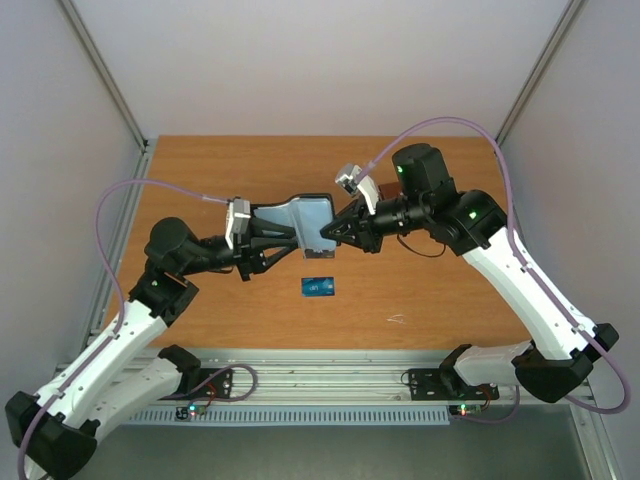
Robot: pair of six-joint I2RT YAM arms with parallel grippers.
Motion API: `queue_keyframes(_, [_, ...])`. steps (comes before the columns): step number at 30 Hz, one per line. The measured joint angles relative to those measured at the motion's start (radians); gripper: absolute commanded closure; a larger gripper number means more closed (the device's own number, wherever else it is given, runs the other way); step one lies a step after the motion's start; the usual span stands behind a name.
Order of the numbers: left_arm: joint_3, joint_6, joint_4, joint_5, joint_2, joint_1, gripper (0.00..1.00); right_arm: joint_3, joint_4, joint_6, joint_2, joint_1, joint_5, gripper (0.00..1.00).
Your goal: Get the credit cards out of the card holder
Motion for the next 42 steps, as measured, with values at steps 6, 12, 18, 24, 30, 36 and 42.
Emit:
queue_keyframes(6, [0.013, 0.023, -0.001, -0.015, 0.016, -0.032, 0.6, -0.002, 0.054, 0.026, 0.033, 0.0, -0.037, 0.99])
queue_keyframes(12, [0.013, 0.042, -0.01, -0.059, 0.014, -0.038, 0.53, -0.035, 0.114, 0.03, 0.036, -0.008, -0.067, 0.99])
queue_keyframes(18, [0.021, 0.047, -0.013, -0.074, 0.009, -0.041, 0.48, -0.039, 0.135, 0.025, 0.035, -0.015, -0.084, 0.99])
queue_keyframes(24, [0.054, 0.063, -0.043, -0.046, -0.022, -0.002, 0.36, -0.063, 0.152, 0.001, 0.002, -0.035, -0.116, 0.99])
queue_keyframes(30, [0.093, 0.095, -0.108, -0.042, -0.072, 0.021, 0.21, -0.063, 0.129, -0.013, -0.053, -0.073, -0.188, 0.99])
queue_keyframes(36, [0.098, 0.143, -0.197, -0.111, -0.092, 0.031, 0.01, -0.063, 0.108, -0.024, -0.084, -0.075, -0.257, 0.99])
queue_keyframes(42, [0.098, 0.15, -0.204, -0.061, -0.079, 0.031, 0.03, -0.062, 0.107, -0.023, -0.074, -0.074, -0.31, 0.99])
